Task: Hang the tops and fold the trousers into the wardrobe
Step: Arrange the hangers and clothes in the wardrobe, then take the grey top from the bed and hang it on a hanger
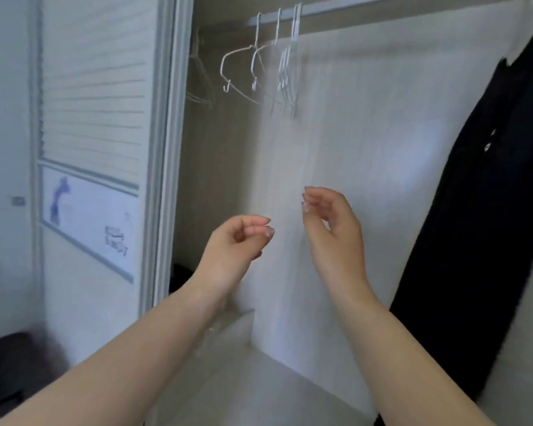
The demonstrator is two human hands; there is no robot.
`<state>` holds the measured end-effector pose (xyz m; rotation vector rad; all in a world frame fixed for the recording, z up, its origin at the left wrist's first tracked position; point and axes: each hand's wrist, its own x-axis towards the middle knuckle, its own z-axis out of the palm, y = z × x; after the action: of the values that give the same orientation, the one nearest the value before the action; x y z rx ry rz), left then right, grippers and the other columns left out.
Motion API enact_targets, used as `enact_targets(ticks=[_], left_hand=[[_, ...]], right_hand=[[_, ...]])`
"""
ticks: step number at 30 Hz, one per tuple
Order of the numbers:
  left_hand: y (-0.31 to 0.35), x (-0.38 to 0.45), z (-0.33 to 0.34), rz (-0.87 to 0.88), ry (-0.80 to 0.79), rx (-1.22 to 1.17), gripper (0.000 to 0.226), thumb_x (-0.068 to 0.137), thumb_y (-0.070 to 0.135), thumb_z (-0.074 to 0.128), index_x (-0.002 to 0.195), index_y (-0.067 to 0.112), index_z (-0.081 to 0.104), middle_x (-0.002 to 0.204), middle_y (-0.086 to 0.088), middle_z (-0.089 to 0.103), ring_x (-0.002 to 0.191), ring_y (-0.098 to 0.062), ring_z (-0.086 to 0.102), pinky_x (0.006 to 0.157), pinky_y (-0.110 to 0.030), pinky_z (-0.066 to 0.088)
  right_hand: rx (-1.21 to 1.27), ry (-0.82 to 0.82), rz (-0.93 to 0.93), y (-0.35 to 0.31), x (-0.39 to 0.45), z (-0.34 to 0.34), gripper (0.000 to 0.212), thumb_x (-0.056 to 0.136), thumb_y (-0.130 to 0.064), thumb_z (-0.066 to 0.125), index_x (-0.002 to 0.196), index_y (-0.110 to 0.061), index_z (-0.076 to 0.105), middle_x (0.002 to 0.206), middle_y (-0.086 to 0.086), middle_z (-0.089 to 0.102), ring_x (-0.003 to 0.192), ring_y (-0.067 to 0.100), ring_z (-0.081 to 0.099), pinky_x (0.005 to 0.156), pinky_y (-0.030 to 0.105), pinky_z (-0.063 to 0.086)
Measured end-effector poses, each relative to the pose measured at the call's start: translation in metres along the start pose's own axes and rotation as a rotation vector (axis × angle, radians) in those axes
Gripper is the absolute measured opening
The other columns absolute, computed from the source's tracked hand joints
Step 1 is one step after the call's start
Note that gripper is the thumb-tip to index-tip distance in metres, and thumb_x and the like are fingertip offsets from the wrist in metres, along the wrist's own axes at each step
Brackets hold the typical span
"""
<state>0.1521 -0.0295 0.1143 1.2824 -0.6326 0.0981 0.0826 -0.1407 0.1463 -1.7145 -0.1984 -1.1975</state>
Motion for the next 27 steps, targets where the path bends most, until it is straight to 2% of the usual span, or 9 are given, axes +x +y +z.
enact_targets(ticks=[3, 5, 9, 15, 18, 22, 24, 27], left_hand=[[-0.002, -0.056, -0.041, -0.045, 0.098, 0.093, 0.012, 0.088, 0.008, 0.064, 0.094, 0.018, 0.066, 0.085, 0.004, 0.066, 0.079, -0.006, 0.060, 0.077, -0.023, 0.048], [0.004, -0.095, -0.072, -0.081, 0.181, 0.152, 0.011, 0.088, 0.009, 0.064, 0.095, 0.018, 0.066, 0.086, 0.005, 0.067, 0.082, -0.003, 0.062, 0.081, -0.022, 0.049], [0.021, -0.166, -0.129, -0.114, 0.354, 0.244, 0.009, 0.088, 0.009, 0.065, 0.093, 0.016, 0.067, 0.083, 0.010, 0.068, 0.077, 0.002, 0.062, 0.072, -0.011, 0.048], [0.051, -0.305, -0.199, -0.178, 0.674, 0.380, 0.012, 0.087, 0.009, 0.066, 0.091, 0.020, 0.066, 0.082, 0.008, 0.067, 0.074, 0.000, 0.062, 0.073, -0.017, 0.051], [0.069, -0.385, -0.228, -0.228, 0.851, 0.405, 0.011, 0.087, 0.014, 0.067, 0.090, 0.025, 0.066, 0.085, 0.008, 0.069, 0.077, -0.001, 0.063, 0.078, -0.022, 0.051], [0.103, -0.503, -0.252, -0.259, 1.081, 0.426, 0.013, 0.087, 0.013, 0.067, 0.090, 0.025, 0.067, 0.084, 0.003, 0.070, 0.075, -0.009, 0.062, 0.069, -0.025, 0.051], [0.126, -0.566, -0.258, -0.241, 1.190, 0.432, 0.013, 0.087, 0.009, 0.066, 0.090, 0.022, 0.067, 0.080, 0.006, 0.071, 0.070, -0.005, 0.062, 0.067, -0.023, 0.049], [0.162, -0.658, -0.260, -0.267, 1.333, 0.477, 0.014, 0.088, 0.007, 0.065, 0.090, 0.020, 0.065, 0.076, 0.012, 0.069, 0.066, 0.003, 0.060, 0.072, -0.018, 0.049]], right_hand=[[0.058, -0.229, 0.046, -0.003, -0.044, 0.022, 0.026, 0.091, -0.009, 0.057, 0.095, -0.035, 0.058, 0.107, -0.015, 0.062, 0.097, -0.012, 0.056, 0.074, 0.000, 0.039], [0.127, -0.373, 0.086, -0.010, -0.073, 0.043, 0.025, 0.091, -0.010, 0.058, 0.098, -0.034, 0.059, 0.110, -0.013, 0.062, 0.101, -0.009, 0.055, 0.074, -0.001, 0.039], [0.235, -0.592, 0.123, -0.027, -0.126, 0.088, 0.024, 0.090, -0.007, 0.059, 0.098, -0.030, 0.059, 0.112, -0.004, 0.062, 0.104, -0.001, 0.057, 0.074, 0.002, 0.040], [0.368, -0.919, 0.138, -0.074, -0.232, 0.152, 0.029, 0.090, -0.013, 0.061, 0.095, -0.042, 0.056, 0.108, -0.016, 0.061, 0.102, -0.007, 0.057, 0.076, 0.005, 0.043], [0.430, -1.085, 0.134, -0.112, -0.295, 0.179, 0.029, 0.090, -0.013, 0.061, 0.098, -0.040, 0.056, 0.109, -0.013, 0.061, 0.103, -0.006, 0.056, 0.076, 0.002, 0.041], [0.517, -1.284, 0.112, -0.176, -0.389, 0.200, 0.026, 0.089, -0.015, 0.061, 0.098, -0.039, 0.057, 0.107, -0.016, 0.061, 0.102, -0.006, 0.056, 0.076, 0.002, 0.041], [0.561, -1.390, 0.093, -0.217, -0.439, 0.205, 0.025, 0.089, -0.017, 0.061, 0.099, -0.039, 0.057, 0.107, -0.018, 0.061, 0.102, -0.008, 0.056, 0.076, 0.000, 0.040], [0.653, -1.512, 0.088, -0.277, -0.511, 0.206, 0.023, 0.089, -0.016, 0.062, 0.100, -0.037, 0.059, 0.106, -0.016, 0.062, 0.100, -0.006, 0.058, 0.078, 0.004, 0.042]])
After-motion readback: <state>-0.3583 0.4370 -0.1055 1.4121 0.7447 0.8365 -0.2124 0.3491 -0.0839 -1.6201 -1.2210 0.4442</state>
